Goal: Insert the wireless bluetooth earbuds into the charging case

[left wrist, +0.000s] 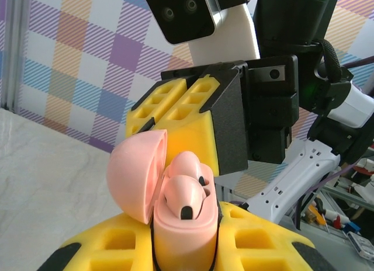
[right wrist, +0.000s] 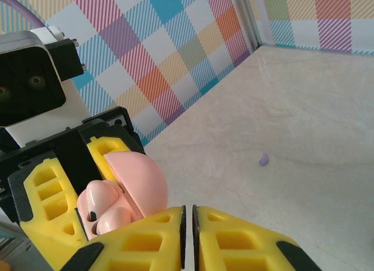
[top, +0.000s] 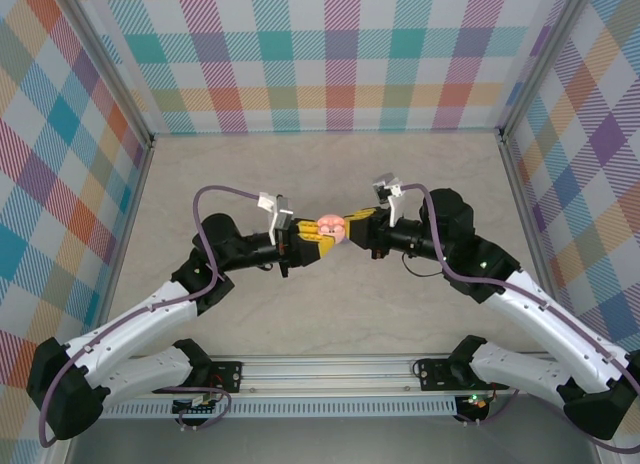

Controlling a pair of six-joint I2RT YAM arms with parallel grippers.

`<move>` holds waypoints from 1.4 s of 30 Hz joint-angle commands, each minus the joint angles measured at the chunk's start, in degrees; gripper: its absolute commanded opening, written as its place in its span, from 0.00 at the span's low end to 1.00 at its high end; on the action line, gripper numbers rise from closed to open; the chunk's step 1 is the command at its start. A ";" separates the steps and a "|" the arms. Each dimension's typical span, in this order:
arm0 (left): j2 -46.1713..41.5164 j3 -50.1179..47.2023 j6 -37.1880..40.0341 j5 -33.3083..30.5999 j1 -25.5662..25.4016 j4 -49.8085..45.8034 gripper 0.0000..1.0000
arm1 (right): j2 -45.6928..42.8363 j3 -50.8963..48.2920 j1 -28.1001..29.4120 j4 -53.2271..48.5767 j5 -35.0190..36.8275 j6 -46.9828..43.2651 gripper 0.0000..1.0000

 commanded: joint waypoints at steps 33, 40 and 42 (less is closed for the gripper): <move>28.09 24.15 -5.88 -21.35 9.42 -31.53 0.16 | 1.35 2.83 -9.47 -16.97 9.42 -3.06 0.25; 45.48 36.41 -5.92 -17.95 12.96 -38.04 0.17 | 2.62 1.14 -9.71 -17.35 7.50 -3.27 0.27; 50.71 40.79 -5.74 -16.72 13.82 -41.14 0.16 | 2.91 1.04 -9.73 -17.19 6.10 -3.45 0.27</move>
